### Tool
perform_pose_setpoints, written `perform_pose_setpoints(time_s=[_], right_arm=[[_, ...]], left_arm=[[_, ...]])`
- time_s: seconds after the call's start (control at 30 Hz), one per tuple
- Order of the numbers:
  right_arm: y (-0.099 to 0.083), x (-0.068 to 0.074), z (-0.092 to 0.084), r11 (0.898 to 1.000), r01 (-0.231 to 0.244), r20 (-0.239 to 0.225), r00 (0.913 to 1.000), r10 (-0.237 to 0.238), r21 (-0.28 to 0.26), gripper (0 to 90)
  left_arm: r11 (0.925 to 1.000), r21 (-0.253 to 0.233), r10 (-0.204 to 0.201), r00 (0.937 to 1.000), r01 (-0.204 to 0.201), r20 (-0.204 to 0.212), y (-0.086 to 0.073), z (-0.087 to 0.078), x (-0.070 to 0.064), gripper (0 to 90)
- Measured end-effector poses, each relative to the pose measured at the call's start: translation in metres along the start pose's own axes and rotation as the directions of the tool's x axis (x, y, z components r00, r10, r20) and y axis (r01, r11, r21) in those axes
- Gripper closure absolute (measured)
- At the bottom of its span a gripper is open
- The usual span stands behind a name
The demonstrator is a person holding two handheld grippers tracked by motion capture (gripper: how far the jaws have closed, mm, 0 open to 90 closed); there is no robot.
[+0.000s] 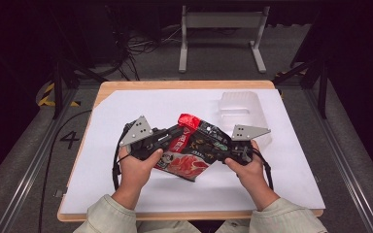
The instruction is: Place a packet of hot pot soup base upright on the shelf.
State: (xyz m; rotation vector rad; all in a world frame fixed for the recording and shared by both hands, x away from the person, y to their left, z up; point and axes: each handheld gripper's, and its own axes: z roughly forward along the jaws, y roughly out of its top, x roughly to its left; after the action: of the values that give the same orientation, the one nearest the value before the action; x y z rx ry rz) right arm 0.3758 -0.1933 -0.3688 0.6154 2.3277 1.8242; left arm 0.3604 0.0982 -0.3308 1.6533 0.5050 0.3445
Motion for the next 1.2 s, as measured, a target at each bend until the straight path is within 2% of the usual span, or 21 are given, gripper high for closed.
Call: perform_pose_setpoints(time_s=[0.17,0.23,0.3,0.37,0.5,0.6,0.63,0.7,0.9,0.93,1.0,1.03,1.1,1.2], right_arm=[[0.002,-0.002,-0.004,1.000,-0.006,0.000,1.0000,0.006,-0.004,85.2],[0.004,-0.002,-0.005,1.000,-0.010,-0.001,0.9999,0.010,-0.001,85.4],[0.008,-0.002,-0.006,1.000,-0.007,0.001,1.0000,0.007,0.003,85.4],[0.012,-0.001,-0.008,1.000,0.000,0.007,1.0000,0.000,0.000,85.4],[0.020,-0.004,-0.013,1.000,0.010,0.020,0.9997,-0.009,-0.003,85.4],[0.025,-0.004,-0.015,1.000,0.019,0.030,0.9994,-0.019,0.002,85.4],[0.034,-0.005,-0.019,0.999,0.036,0.044,0.9984,-0.036,0.011,85.3],[0.036,-0.005,-0.020,0.999,0.037,0.048,0.9981,-0.038,0.014,85.3],[0.058,-0.013,-0.030,0.998,0.054,0.085,0.9947,-0.058,0.045,85.3],[0.062,-0.014,-0.032,0.997,0.056,0.094,0.9938,-0.060,0.049,85.3],[0.068,-0.016,-0.035,0.996,0.062,0.107,0.9920,-0.068,0.056,85.3],[0.071,-0.017,-0.037,0.996,0.064,0.111,0.9913,-0.070,0.058,85.3],[0.077,-0.018,-0.040,0.996,0.068,0.124,0.9895,-0.075,0.062,85.3],[0.088,-0.021,-0.045,0.995,0.075,0.134,0.9875,-0.084,0.065,85.3]], left_arm=[[0.9998,0.016,-0.013,0.9997,0.012,0.020,0.002,0.000,0.000,74.3],[0.9995,0.030,-0.014,0.9995,0.013,0.027,0.004,0.000,0.000,66.5],[0.9980,0.062,0.009,0.9994,-0.011,0.033,0.006,0.001,0.000,54.4],[0.9931,0.096,0.066,0.9976,-0.068,0.022,0.007,0.001,0.000,41.9],[0.9927,0.107,0.053,0.9984,-0.055,0.016,0.008,-0.004,0.004,32.0],[0.9918,0.119,0.046,0.9989,-0.047,0.008,0.009,-0.008,0.008,29.4],[0.9912,0.124,0.044,0.9990,-0.045,0.008,0.009,-0.009,0.010,28.3],[0.9902,0.137,0.028,0.9996,-0.028,0.005,0.009,-0.013,0.013,27.6],[0.9862,0.165,0.017,0.9998,-0.014,-0.014,0.010,-0.023,0.023,25.3],[0.9853,0.169,0.024,0.9994,-0.020,-0.024,0.009,-0.024,0.025,24.4],[0.9820,0.189,0.016,0.9992,-0.009,-0.037,0.009,-0.026,0.028,23.3],[0.9800,0.199,0.000,0.9986,0.010,-0.054,0.007,-0.028,0.030,22.6],[0.9795,0.201,0.003,0.9973,0.012,-0.073,0.006,-0.030,0.035,20.3],[0.9774,0.210,-0.009,0.9965,0.027,-0.083,0.004,-0.032,0.039,17.1]])
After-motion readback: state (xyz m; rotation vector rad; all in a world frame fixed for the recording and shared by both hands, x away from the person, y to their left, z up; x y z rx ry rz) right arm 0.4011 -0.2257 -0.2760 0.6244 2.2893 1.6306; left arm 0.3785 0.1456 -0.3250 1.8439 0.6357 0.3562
